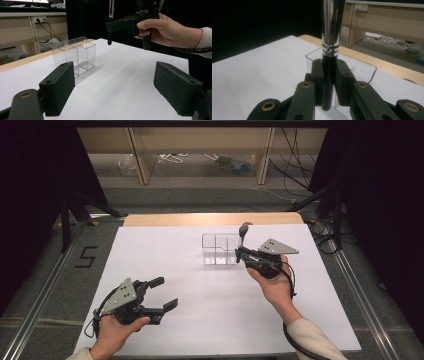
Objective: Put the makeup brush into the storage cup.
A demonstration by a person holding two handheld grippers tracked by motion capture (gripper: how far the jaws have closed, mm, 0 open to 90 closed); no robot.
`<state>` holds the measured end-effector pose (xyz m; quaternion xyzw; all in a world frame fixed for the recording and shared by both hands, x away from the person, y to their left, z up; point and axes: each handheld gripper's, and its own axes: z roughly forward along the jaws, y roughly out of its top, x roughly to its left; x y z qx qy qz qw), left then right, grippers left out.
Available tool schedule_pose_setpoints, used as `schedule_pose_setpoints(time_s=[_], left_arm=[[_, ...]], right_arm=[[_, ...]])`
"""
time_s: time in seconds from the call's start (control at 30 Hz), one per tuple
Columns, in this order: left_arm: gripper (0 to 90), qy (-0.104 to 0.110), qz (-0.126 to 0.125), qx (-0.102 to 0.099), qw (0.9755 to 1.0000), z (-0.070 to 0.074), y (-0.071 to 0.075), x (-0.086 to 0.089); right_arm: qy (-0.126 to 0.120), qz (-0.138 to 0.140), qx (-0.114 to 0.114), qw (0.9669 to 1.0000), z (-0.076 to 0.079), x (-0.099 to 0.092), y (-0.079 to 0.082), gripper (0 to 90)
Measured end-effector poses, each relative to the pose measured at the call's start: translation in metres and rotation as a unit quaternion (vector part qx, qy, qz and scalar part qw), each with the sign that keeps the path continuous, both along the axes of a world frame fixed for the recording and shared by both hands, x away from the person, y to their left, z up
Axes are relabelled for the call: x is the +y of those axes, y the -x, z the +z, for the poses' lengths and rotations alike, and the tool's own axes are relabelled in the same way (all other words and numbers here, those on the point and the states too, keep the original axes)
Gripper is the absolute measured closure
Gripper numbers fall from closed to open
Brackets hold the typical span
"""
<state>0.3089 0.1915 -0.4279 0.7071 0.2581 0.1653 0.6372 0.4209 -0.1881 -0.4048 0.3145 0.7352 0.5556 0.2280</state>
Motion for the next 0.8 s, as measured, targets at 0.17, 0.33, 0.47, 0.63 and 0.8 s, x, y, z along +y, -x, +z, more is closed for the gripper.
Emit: schedule_pose_setpoints(time_s=[0.17,0.33,0.47,0.63,0.8], left_arm=[[17.0,0.001,0.0,0.0,1.0,0.0,0.0,-0.0001],[17.0,0.001,0.0,0.001,1.0,0.0,-0.0002,0.0001],[17.0,0.003,0.0,0.002,1.0,0.0,-0.0001,-0.0003],[17.0,0.0,-0.003,-0.003,1.0,-0.0002,-0.0008,0.0],[17.0,0.003,-0.001,0.001,1.0,-0.0001,-0.0002,-0.0001]], right_arm=[[0.002,0.002,0.002,1.0,0.001,0.0001,-0.0013,79.2],[-0.002,0.001,-0.002,1.0,0.0012,0.0001,-0.0037,79.2],[-0.004,-0.002,-0.004,1.0,0.0016,0.0001,-0.0054,79.2],[-0.002,-0.002,0.0,1.0,0.002,0.0005,-0.0065,79.2],[-0.002,-0.004,0.001,1.0,0.0028,0.0001,-0.0076,79.2]])
